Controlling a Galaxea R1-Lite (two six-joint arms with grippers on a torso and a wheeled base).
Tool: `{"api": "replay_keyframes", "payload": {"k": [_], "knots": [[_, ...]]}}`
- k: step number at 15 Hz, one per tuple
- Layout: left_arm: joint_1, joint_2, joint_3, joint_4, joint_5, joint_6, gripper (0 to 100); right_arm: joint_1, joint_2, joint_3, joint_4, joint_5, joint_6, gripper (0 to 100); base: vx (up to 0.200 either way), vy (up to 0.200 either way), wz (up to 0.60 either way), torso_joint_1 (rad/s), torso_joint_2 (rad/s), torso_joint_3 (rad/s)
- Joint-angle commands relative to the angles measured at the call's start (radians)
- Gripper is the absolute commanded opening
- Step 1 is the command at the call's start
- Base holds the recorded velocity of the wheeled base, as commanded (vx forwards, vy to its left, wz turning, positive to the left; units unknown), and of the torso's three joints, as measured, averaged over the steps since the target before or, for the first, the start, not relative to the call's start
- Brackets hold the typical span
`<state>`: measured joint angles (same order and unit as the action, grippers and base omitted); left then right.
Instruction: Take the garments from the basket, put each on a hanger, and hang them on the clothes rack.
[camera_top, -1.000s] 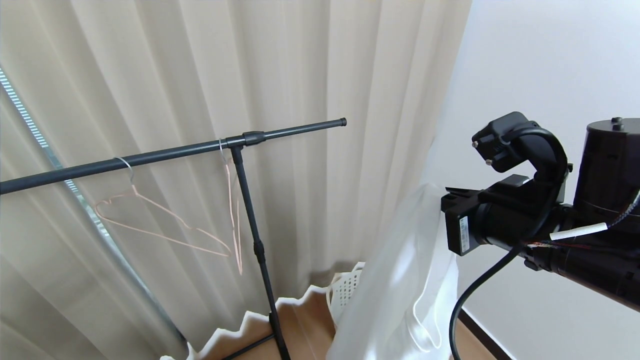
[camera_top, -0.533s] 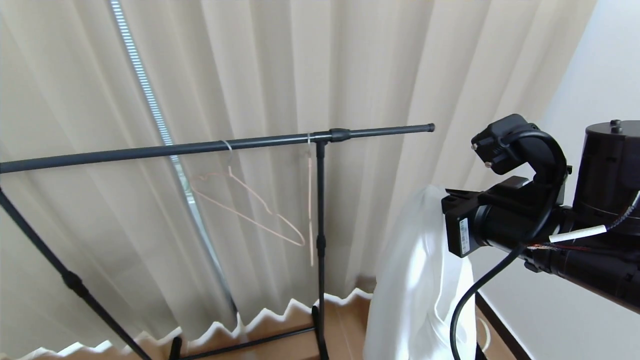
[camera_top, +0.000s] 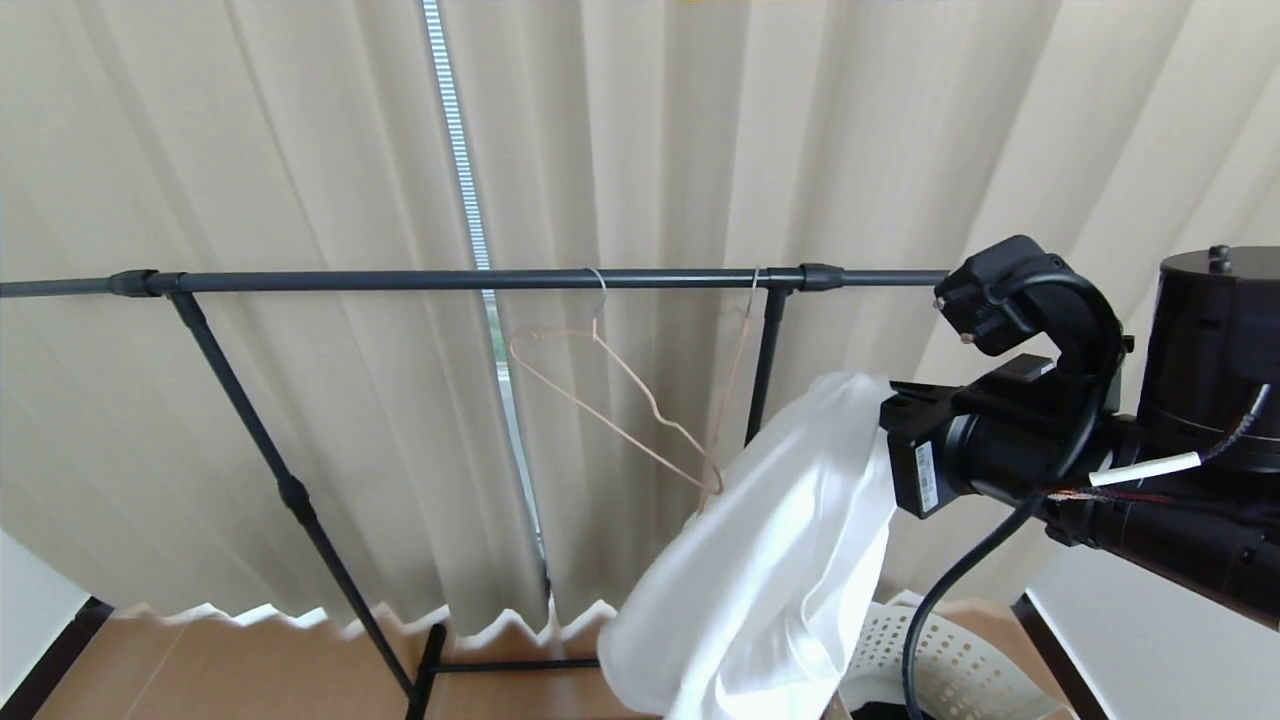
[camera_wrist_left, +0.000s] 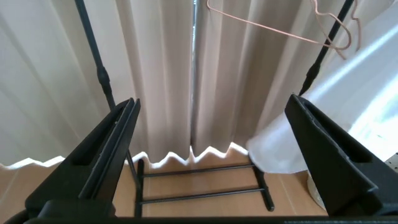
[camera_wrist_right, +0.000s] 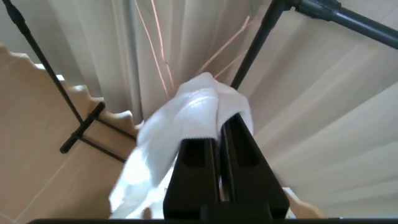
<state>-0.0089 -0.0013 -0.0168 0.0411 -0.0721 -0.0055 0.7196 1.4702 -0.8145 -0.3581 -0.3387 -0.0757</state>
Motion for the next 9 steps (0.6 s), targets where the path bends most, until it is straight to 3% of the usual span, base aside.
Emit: {"api": "replay_keyframes", "payload": {"k": [1,4,6,9], "knots": [[0.000,0.001,0.000,0.002,0.000,-0.002,100,0.000,-0.002,-0.002,-0.001,0.000,-0.001,0,0.000,0.000,0.00,0.000,0.00,0.000],[0.000,0.001,0.000,0.002,0.000,-0.002,100,0.000,-0.011,0.000,-0.001,0.000,-0.001,0,-0.200,0.000,0.00,0.006,0.00,0.001],[0.000,0.001,0.000,0.002,0.000,-0.002,100,0.000,-0.014,0.000,-0.001,0.000,-0.001,0,-0.200,0.200,0.00,0.002,0.00,0.005],[0.000,0.001,0.000,0.002,0.000,-0.001,100,0.000,-0.018,0.001,-0.001,0.000,-0.001,0,0.000,0.200,0.00,-0.012,0.00,0.002]]}}
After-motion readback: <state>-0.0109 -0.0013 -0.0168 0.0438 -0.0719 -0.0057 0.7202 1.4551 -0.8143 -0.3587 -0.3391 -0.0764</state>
